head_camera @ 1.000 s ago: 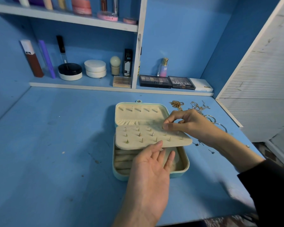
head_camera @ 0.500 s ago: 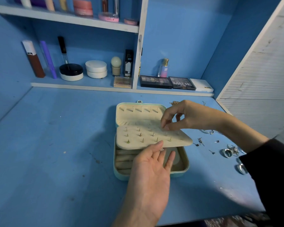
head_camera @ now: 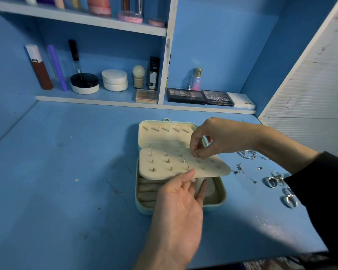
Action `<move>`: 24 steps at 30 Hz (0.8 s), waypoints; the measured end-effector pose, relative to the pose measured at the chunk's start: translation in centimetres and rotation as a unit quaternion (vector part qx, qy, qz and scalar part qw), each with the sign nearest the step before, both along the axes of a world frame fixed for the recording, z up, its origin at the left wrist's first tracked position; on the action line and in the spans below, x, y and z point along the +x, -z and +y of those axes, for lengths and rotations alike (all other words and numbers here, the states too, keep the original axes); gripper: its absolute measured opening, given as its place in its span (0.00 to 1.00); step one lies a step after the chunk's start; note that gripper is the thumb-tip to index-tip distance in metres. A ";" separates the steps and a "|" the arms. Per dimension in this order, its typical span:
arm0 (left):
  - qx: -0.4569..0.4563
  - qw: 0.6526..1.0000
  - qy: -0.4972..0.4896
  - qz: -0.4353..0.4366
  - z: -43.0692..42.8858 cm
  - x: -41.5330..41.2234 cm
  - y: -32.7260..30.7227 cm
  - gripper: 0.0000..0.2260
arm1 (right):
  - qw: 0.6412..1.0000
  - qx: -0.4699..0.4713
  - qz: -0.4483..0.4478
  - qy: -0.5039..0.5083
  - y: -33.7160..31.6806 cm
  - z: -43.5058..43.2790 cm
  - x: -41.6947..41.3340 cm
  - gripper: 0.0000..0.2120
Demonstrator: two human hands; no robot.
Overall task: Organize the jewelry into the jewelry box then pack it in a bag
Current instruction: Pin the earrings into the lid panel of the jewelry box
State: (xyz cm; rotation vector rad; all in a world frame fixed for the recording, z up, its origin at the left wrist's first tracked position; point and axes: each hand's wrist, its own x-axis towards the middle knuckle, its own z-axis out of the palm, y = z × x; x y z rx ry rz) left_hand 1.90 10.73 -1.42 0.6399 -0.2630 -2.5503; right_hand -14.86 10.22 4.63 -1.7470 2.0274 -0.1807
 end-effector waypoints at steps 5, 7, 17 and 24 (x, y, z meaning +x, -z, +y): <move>-0.002 1.000 -0.002 -0.001 0.1 0.0 0.0 0.13 | 1.000 0.001 -0.002 -0.010 -0.4 0.0 -0.1 0.07; -0.001 1.000 -0.002 -0.002 0.1 0.0 -0.1 0.12 | 1.000 -0.001 -0.018 -0.015 -0.6 0.1 -0.2 0.08; 0.004 1.000 -0.002 -0.004 0.0 -0.1 -0.1 0.13 | 1.000 0.011 -0.016 0.002 0.1 -0.1 -0.3 0.06; -0.003 1.000 -0.002 -0.006 0.0 0.0 -0.1 0.14 | 0.999 0.026 -0.019 0.034 0.3 -0.1 -0.2 0.05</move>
